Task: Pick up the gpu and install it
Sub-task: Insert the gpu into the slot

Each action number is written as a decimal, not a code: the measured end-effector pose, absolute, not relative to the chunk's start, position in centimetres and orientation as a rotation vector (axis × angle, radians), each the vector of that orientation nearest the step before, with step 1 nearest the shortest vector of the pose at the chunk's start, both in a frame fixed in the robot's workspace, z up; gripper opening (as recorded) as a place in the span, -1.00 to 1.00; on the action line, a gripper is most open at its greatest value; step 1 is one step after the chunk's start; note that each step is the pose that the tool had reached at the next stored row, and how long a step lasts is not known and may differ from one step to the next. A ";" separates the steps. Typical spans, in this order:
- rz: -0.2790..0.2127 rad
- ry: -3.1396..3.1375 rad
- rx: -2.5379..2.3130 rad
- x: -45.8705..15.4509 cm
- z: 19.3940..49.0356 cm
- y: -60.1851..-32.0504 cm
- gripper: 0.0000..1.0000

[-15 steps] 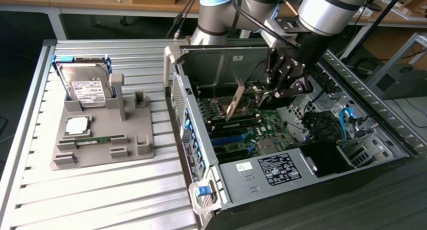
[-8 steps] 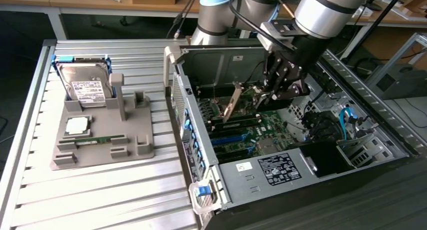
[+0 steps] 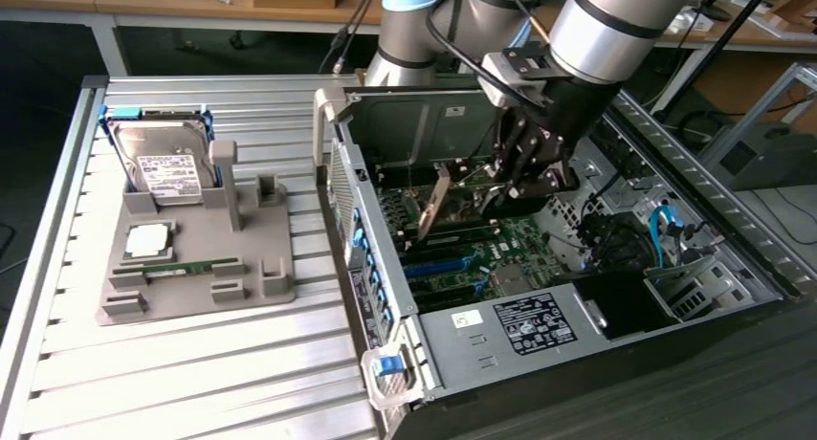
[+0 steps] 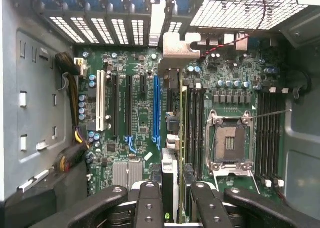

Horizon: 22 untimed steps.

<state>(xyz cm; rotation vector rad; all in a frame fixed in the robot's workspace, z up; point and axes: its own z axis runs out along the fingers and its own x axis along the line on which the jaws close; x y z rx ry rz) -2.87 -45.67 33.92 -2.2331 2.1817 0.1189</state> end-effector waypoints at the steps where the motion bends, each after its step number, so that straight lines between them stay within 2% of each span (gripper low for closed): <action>1: 0.118 2.182 -2.233 -3.0 33.8 -45.7 -0.47; 22: 0.115 2.184 -2.235 -5.4 32.3 -45.7 -0.47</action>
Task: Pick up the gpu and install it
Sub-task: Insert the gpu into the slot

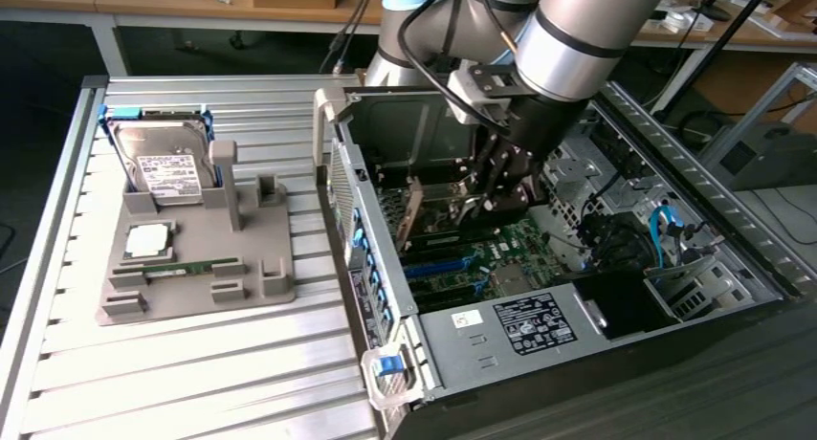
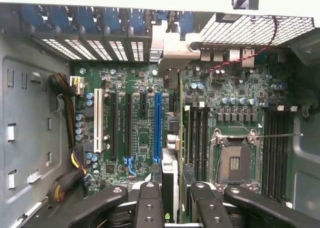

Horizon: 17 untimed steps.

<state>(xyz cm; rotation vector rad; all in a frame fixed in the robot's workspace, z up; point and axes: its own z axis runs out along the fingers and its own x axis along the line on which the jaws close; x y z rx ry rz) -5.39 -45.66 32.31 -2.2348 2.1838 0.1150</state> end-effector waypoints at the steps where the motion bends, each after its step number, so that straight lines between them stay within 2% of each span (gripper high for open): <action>1: 0.115 2.184 -2.235 -5.4 32.3 -45.7 -0.47; 17: 0.103 2.190 -2.241 -6.2 30.6 -45.7 -0.47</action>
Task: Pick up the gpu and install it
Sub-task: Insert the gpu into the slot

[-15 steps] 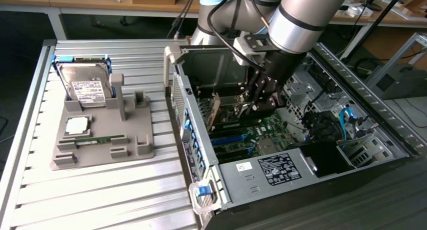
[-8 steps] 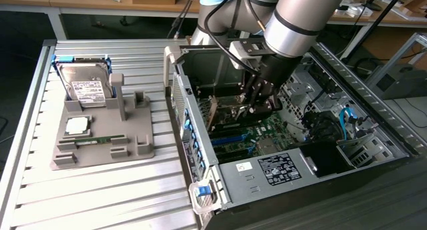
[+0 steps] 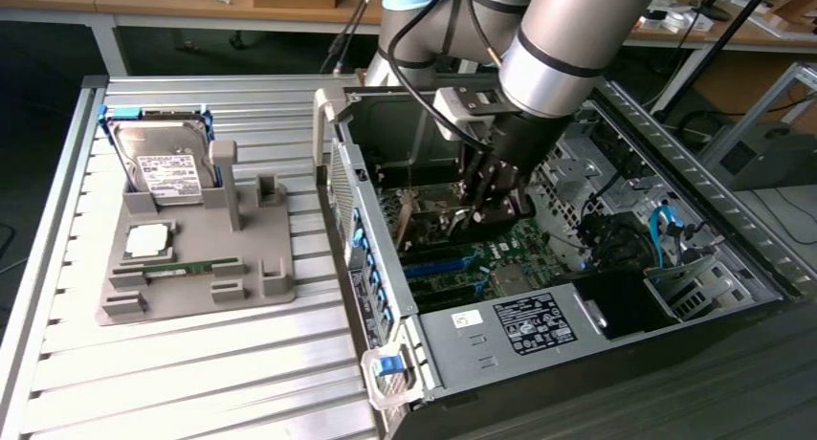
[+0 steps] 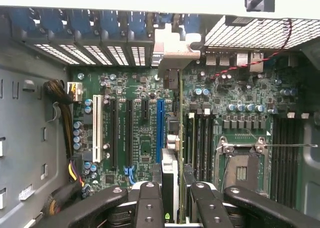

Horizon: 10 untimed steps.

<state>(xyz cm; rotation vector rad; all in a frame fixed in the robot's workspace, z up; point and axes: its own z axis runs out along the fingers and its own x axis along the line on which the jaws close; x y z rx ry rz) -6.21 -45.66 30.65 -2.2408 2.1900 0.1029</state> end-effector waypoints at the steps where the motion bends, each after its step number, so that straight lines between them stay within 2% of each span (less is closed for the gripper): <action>1: 0.101 2.191 -2.242 -6.2 30.5 -45.7 -0.47; 10: 0.091 2.196 -2.246 -6.6 29.7 -45.7 -0.47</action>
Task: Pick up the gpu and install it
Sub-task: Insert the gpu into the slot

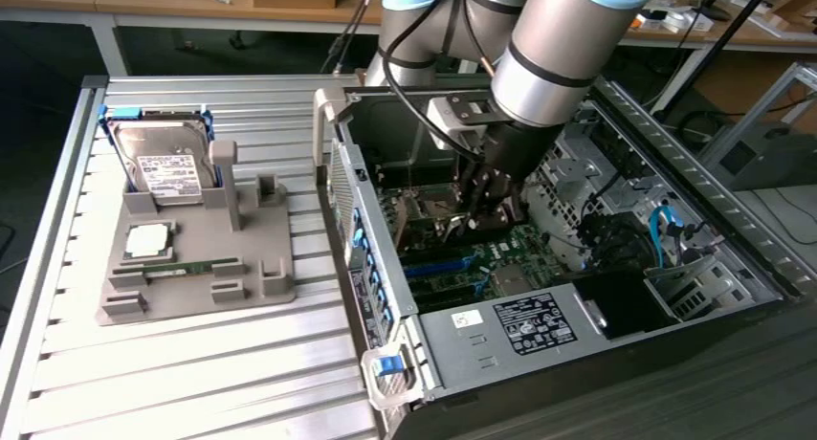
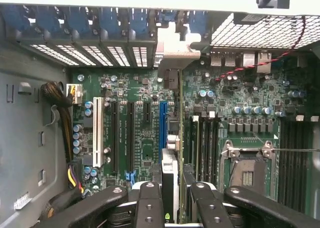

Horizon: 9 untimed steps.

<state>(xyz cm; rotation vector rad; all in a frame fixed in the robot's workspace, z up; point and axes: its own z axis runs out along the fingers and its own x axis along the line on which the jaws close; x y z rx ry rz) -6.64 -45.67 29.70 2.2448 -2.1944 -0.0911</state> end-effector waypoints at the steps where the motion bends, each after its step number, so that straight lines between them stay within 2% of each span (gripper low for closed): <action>1: -0.089 -2.194 2.244 -6.7 29.6 -45.7 -0.47; 9: -0.076 -2.188 2.238 -7.0 29.0 -45.8 -0.47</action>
